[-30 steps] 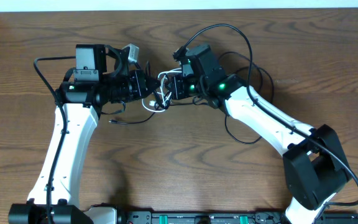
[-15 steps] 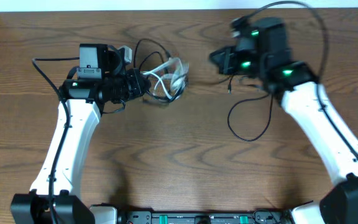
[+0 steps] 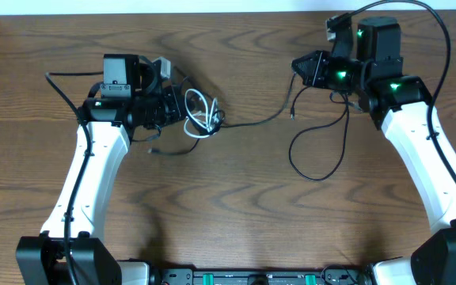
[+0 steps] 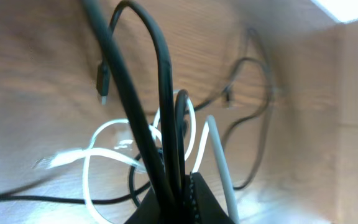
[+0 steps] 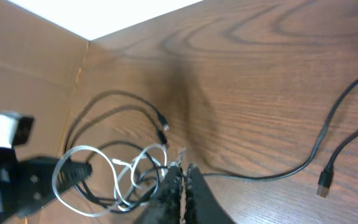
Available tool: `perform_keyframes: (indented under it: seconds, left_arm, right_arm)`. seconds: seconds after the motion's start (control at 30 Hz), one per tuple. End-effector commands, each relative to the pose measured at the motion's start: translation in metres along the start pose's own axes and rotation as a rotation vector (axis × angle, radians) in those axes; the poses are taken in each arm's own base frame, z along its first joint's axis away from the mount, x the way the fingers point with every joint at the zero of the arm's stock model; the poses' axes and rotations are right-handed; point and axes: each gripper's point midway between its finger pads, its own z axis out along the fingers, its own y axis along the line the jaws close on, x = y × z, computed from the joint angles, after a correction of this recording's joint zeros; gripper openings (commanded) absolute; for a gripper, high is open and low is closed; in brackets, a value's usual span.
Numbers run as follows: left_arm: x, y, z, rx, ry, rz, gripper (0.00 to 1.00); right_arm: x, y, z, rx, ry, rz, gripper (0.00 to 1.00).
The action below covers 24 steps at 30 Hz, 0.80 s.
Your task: Untangle cables
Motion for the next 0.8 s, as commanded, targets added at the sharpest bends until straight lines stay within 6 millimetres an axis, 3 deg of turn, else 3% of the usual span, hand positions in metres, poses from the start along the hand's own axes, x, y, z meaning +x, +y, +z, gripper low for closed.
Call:
perform_keyframes:
  seconds: [0.0,0.2,0.43,0.57,0.7,0.77]
  left_arm:
    - [-0.001,-0.042,-0.006,0.232,0.014,0.124,0.07]
    - [-0.007,-0.080,-0.019,0.443,-0.004,0.223,0.07]
    - [-0.015,-0.090,-0.024,0.487,-0.033,0.241,0.07]
    - [-0.024,-0.095,-0.027,0.503,-0.052,0.192,0.07]
    - [-0.028,-0.103,-0.028,0.522,-0.062,0.172,0.08]
    - [-0.027,-0.108,-0.027,0.531,-0.061,0.183,0.07]
  right_arm:
    - [0.015,0.019,0.007,-0.040,0.046,-0.060,0.13]
    - [0.039,0.048,0.021,-0.087,0.105,-0.122,0.27]
    - [0.060,0.073,0.029,-0.128,0.150,-0.160,0.31]
    - [0.064,0.071,0.036,-0.067,0.138,-0.112,0.35]
    - [0.066,0.071,0.043,-0.046,0.133,-0.083,0.50]
    - [0.068,0.070,0.048,-0.046,0.138,-0.069,0.52]
